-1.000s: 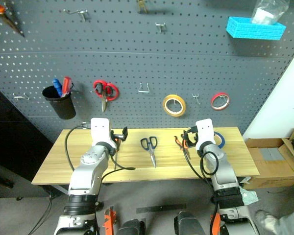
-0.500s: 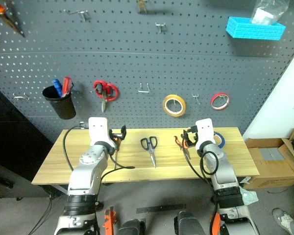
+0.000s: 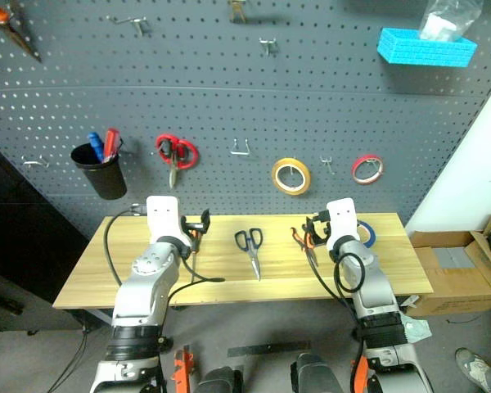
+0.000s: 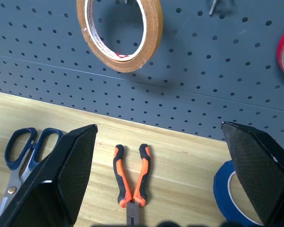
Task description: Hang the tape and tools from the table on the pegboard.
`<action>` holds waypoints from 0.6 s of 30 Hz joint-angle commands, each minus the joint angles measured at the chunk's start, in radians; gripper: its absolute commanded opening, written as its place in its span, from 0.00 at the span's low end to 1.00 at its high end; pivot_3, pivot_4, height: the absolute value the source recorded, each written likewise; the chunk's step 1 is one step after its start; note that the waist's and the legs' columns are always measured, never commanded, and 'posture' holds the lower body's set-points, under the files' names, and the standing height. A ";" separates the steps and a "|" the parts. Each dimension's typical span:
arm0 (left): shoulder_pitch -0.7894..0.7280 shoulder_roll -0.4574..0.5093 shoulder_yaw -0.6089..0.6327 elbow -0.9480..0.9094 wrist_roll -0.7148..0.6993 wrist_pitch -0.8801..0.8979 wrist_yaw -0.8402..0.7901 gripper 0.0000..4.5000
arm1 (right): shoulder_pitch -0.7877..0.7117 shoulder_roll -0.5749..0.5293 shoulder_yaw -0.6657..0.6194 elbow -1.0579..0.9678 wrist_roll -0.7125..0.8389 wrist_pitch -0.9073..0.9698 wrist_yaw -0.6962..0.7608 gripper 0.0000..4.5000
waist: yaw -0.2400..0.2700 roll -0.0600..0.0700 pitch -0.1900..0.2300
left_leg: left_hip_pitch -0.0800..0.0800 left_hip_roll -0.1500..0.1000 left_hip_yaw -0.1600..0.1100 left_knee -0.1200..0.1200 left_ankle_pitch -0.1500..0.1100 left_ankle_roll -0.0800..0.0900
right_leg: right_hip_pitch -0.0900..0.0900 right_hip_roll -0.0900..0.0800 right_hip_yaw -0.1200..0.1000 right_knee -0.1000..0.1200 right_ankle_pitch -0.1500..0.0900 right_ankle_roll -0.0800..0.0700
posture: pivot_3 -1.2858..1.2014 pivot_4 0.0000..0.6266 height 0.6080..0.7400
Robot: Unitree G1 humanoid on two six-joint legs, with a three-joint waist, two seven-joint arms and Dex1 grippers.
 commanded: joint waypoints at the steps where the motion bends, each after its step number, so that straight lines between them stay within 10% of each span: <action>1: -0.018 -0.003 -0.019 -0.068 -0.026 0.015 -0.037 0.99 | -0.009 -0.017 -0.002 -0.076 0.002 0.020 0.016 1.00 | 0.000 0.000 0.001 | 0.000 0.000 0.000 0.000 0.000 0.000 | 0.000 0.000 0.000 0.000 0.000 0.000 | 0.50 0.15 1.00; 18: -0.308 0.030 -0.403 0.115 -0.106 0.104 -0.575 0.99 | -0.308 -0.177 -0.023 0.493 0.006 0.018 0.243 1.00 | -0.006 0.007 0.127 | -0.001 -0.002 -0.001 0.001 0.001 0.001 | -0.003 0.000 0.001 0.000 -0.001 -0.001 | 0.48 0.48 1.00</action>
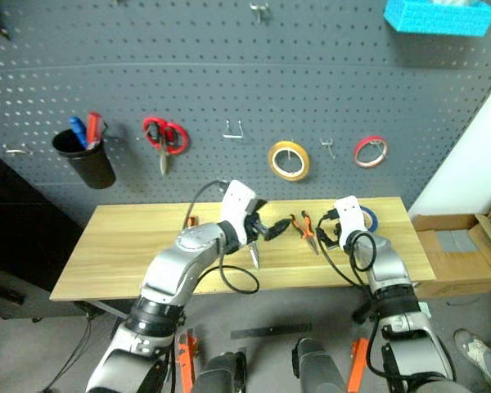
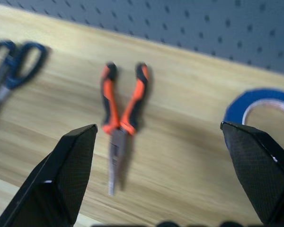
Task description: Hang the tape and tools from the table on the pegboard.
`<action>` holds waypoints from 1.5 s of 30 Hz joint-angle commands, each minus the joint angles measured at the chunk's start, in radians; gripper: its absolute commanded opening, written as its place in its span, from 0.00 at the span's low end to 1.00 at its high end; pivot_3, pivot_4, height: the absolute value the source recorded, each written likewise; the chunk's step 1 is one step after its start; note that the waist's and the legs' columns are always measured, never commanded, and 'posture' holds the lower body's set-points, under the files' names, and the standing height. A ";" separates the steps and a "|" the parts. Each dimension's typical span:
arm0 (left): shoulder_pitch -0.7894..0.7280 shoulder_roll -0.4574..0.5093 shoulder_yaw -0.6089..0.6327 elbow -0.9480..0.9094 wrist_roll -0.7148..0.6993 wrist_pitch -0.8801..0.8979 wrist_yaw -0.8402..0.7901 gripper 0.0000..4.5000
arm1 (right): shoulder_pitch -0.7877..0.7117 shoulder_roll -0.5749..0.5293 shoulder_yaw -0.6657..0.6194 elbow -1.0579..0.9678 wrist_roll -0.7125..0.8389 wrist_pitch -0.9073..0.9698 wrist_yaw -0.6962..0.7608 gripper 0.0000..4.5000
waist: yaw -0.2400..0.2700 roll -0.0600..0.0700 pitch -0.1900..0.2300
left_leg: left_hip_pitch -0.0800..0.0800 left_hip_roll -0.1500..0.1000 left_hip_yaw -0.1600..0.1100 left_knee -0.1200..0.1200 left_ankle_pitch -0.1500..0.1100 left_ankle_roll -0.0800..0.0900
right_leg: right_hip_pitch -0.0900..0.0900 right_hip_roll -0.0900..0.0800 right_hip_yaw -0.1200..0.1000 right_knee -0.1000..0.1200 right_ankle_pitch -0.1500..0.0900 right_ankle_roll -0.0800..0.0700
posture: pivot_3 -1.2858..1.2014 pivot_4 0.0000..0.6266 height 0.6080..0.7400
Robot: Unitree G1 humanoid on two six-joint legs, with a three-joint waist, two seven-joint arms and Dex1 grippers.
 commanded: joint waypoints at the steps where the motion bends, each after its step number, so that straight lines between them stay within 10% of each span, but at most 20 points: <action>1: -0.078 -0.018 -0.045 0.103 0.023 -0.046 -0.054 0.99 | -0.094 -0.021 -0.025 0.135 -0.005 -0.086 0.019 1.00 | -0.003 0.000 0.022 | 0.000 0.000 0.000 0.000 0.000 0.001 | 0.000 0.001 0.000 0.000 0.000 0.000 | 0.48 0.50 1.00; 19: -0.189 -0.080 -0.055 0.368 0.109 -0.201 -0.103 0.99 | -0.334 -0.087 -0.072 0.572 -0.026 -0.315 -0.040 1.00 | 0.007 -0.002 0.132 | -0.019 -0.001 0.004 -0.001 -0.010 0.016 | -0.016 -0.007 0.005 0.002 -0.007 0.012 | 0.47 0.67 1.00; 45: -0.161 -0.047 -0.042 0.272 0.111 -0.112 -0.116 0.99 | -0.320 -0.070 -0.187 0.689 0.035 -0.225 -0.032 1.00 | 0.003 -0.008 0.152 | -0.016 -0.002 0.020 -0.001 -0.010 0.016 | -0.017 -0.007 0.022 -0.001 -0.002 0.022 | 0.48 0.70 1.00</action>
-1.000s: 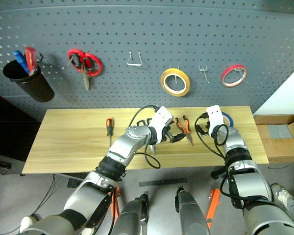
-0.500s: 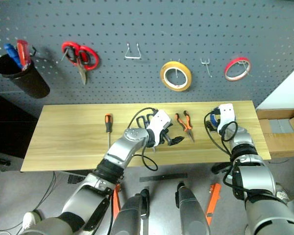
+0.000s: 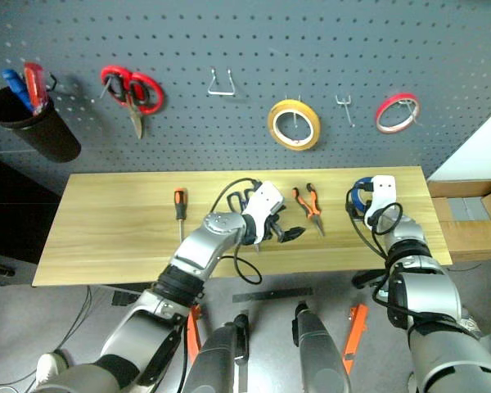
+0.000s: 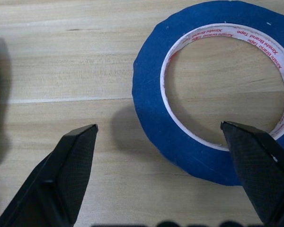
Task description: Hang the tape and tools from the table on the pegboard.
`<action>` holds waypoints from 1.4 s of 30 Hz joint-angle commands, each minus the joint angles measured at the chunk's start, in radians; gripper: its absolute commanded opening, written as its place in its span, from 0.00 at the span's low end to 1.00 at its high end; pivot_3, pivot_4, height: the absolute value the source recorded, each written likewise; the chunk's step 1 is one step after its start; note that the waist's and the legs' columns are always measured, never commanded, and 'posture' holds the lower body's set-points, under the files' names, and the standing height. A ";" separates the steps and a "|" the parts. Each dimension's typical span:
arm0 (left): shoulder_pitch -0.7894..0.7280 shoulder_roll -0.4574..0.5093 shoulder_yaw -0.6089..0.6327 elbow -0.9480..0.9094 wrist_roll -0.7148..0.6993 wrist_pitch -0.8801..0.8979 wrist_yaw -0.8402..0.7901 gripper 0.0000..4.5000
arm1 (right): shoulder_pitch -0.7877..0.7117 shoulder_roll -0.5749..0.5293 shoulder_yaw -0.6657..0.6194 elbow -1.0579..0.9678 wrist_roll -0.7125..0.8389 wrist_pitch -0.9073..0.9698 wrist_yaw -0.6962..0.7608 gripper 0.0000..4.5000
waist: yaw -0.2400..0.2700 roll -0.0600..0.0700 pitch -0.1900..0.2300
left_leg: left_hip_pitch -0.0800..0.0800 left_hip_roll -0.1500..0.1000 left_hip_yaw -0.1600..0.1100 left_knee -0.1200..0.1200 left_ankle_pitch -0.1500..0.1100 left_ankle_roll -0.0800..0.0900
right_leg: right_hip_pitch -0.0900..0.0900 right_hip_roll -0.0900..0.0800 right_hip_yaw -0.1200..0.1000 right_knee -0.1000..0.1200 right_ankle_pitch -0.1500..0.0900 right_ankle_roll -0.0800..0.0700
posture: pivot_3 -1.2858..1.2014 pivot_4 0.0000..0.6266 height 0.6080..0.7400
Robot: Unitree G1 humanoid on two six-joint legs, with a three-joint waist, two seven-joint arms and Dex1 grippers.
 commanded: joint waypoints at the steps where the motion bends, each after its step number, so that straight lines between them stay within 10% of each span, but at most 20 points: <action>1: -0.009 -0.004 0.015 -0.043 -0.008 0.001 -0.005 0.99 | 0.048 0.010 0.027 -0.048 -0.012 0.063 0.056 1.00 | 0.000 0.000 0.000 | 0.000 0.000 0.000 0.000 0.000 0.000 | 0.000 0.000 0.000 0.000 0.000 0.000 | 0.48 0.69 1.00; 42: -0.007 0.016 0.056 -0.075 -0.005 0.012 0.044 0.99 | -0.025 -0.018 0.226 -0.036 -0.201 0.237 0.300 1.00 | 0.002 -0.001 0.000 | 0.001 0.001 0.000 0.000 -0.001 -0.001 | 0.000 0.001 0.000 -0.001 0.000 0.000 | 0.50 0.63 1.00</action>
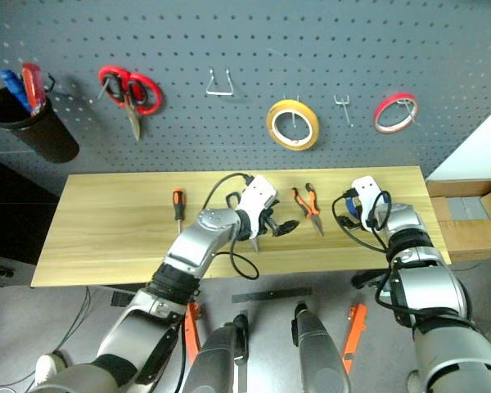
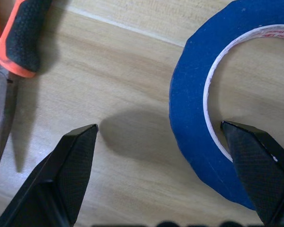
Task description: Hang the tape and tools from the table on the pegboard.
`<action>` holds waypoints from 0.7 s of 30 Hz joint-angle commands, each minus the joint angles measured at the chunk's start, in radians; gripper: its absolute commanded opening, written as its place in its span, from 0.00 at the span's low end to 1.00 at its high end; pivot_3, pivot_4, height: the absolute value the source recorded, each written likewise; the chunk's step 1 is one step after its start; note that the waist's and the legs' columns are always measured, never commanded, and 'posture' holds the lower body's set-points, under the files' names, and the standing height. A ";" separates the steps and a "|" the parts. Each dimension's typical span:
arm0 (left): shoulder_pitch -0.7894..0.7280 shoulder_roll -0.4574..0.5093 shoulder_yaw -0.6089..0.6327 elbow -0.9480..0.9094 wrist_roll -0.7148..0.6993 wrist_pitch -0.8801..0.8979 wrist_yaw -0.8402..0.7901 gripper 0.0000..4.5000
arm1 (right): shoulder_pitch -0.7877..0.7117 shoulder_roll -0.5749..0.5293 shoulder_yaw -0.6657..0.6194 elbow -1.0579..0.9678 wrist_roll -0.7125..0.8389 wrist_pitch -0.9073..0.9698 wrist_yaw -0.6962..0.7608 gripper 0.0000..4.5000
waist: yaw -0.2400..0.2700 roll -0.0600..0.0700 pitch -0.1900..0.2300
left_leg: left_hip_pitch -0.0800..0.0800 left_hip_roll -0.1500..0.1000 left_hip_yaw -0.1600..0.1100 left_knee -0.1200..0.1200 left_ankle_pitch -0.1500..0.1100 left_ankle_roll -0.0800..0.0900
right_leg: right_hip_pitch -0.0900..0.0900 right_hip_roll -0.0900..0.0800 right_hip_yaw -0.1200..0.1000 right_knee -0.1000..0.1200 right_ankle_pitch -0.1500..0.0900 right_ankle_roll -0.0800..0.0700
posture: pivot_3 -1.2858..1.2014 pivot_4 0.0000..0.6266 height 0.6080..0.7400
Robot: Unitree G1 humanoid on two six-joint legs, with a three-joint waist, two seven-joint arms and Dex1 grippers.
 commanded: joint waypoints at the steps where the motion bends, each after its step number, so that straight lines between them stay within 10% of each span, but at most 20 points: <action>1: -0.006 -0.005 0.014 -0.041 -0.004 -0.015 0.006 0.99 | 0.019 0.016 0.021 0.036 -0.013 0.017 0.018 1.00 | 0.000 0.000 0.000 | 0.000 0.000 0.000 0.000 0.000 0.000 | 0.000 0.000 0.000 0.000 0.000 0.000 | 0.50 0.63 1.00; 10: 0.014 0.004 0.018 -0.065 -0.005 -0.007 0.014 0.99 | 0.009 0.003 0.060 0.116 -0.086 -0.170 -0.102 1.00 | 0.001 0.000 0.000 | 0.000 -0.001 0.001 0.001 0.000 0.000 | 0.000 -0.001 0.001 0.000 0.001 0.002 | 0.51 0.63 1.00; 21: -0.005 -0.006 0.027 -0.040 0.000 -0.016 0.018 0.99 | 0.000 0.021 0.101 0.045 -0.060 -0.009 0.222 1.00 | 0.000 0.000 0.000 | 0.000 0.000 0.000 0.000 0.000 0.000 | 0.000 0.000 0.000 0.000 0.001 0.002 | 0.50 0.62 1.00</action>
